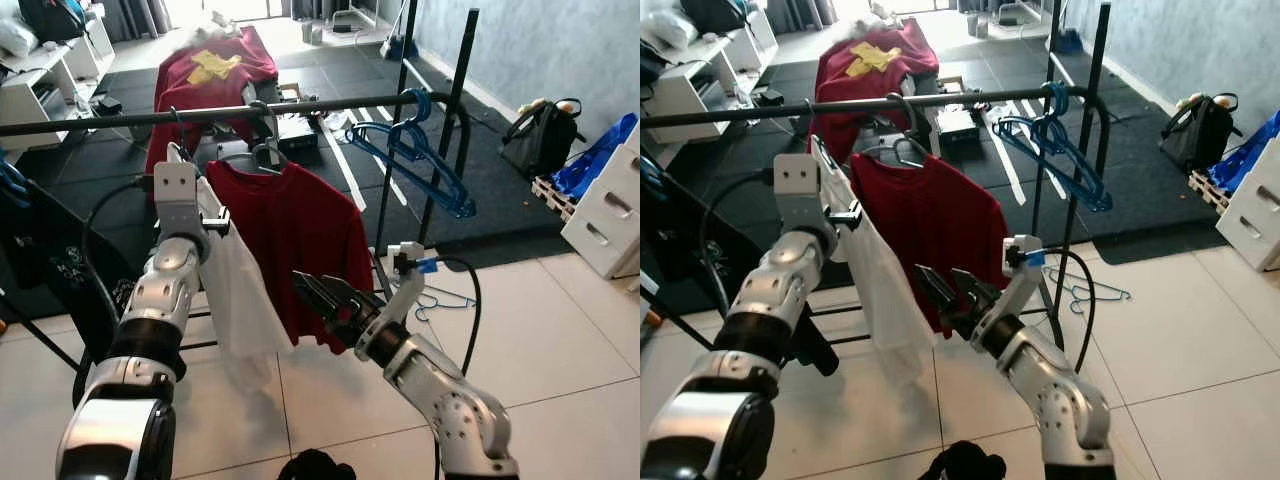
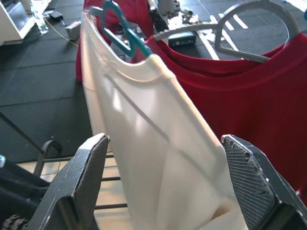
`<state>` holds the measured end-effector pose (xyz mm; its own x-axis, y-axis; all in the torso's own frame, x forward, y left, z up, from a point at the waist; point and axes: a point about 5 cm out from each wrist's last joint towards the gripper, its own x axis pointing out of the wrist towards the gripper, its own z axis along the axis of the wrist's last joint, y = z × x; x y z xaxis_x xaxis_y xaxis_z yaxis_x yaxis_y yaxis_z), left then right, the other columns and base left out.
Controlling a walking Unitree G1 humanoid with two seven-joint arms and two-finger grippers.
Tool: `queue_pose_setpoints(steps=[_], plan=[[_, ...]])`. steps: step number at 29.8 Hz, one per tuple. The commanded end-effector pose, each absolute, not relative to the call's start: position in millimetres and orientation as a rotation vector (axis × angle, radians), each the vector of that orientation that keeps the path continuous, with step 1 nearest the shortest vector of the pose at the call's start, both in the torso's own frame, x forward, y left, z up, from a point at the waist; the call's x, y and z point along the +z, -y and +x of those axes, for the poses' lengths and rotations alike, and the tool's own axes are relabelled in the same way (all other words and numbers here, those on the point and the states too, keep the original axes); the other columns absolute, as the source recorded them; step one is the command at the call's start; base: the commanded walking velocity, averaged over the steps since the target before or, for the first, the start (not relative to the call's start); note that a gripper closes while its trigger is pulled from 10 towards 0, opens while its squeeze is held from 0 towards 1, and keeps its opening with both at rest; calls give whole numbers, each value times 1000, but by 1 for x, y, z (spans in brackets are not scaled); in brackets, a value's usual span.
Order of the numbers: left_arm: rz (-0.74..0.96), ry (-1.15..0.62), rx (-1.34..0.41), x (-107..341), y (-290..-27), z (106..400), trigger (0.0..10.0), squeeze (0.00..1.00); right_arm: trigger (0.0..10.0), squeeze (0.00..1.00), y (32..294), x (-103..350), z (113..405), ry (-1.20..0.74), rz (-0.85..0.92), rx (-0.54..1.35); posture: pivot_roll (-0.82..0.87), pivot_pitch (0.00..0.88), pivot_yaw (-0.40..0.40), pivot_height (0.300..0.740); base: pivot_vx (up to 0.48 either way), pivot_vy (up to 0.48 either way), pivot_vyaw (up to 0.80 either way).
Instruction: Hang hanger
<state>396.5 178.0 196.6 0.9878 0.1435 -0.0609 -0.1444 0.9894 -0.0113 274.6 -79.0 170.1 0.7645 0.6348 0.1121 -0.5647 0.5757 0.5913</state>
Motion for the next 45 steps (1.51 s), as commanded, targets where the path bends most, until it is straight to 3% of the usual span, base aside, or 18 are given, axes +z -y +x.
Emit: queue_pose_setpoints(steps=[1, 16, 30, 38, 45], plan=[[-37, -74, 124, 194, -172, 398, 10000, 0, 10000, 0, 70, 169, 264, -136, 691, 718, -223, 196, 97, 740, 0, 0, 0], [-41, -97, 107, 192, -154, 406, 10000, 0, 10000, 0, 66, 174, 253, -138, 722, 703, -227, 211, 117, 740, 0, 0, 0], [-29, -121, 138, 189, -158, 407, 10000, 0, 10000, 0, 67, 177, 251, -152, 731, 695, -229, 210, 115, 740, 0, 0, 0], [-28, -89, 183, 200, -171, 410, 10000, 0, 10000, 0, 67, 177, 250, -154, 732, 694, -227, 207, 116, 740, 0, 0, 0], [-9, 93, 280, 240, -192, 410, 10000, 0, 10000, 0, 66, 177, 251, -161, 736, 699, -210, 201, 110, 740, 0, 0, 0]])
